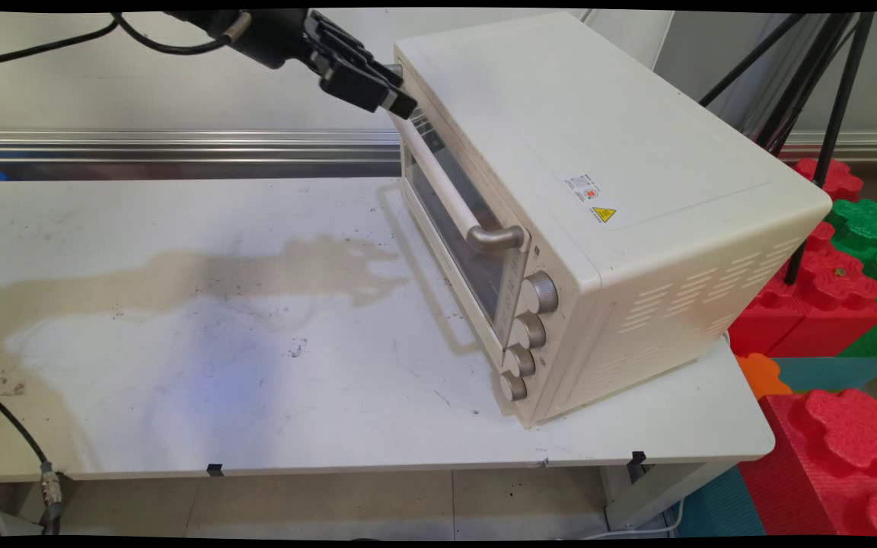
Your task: Open the oven
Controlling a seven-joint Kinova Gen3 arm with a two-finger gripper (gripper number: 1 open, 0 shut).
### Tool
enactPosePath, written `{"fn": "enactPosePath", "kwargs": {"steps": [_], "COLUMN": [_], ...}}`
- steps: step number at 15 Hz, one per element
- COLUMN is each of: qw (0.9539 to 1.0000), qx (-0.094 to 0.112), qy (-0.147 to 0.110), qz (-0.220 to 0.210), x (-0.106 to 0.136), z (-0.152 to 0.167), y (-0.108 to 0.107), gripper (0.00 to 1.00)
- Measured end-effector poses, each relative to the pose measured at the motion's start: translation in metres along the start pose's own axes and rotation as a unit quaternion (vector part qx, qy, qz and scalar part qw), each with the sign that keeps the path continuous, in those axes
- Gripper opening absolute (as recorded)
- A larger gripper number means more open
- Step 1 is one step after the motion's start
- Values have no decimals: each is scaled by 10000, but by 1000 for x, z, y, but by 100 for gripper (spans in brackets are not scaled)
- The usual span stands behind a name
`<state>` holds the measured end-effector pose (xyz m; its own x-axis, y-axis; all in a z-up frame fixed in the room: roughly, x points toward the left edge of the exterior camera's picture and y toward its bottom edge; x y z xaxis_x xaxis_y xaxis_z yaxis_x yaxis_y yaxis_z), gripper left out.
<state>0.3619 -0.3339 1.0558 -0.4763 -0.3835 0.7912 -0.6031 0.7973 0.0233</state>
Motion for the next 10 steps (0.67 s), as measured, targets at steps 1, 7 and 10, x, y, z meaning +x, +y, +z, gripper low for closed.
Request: {"fn": "enactPosePath", "kwargs": {"steps": [1,7,10], "qw": [10000,9999,9998], "qx": [1,-14,-33], "qy": [-13,-140,-203], "qz": [2,-32,-64], "x": [1,4,4], "z": [2,23,37], "y": [1,4,6], "gripper": [0,0,0]}}
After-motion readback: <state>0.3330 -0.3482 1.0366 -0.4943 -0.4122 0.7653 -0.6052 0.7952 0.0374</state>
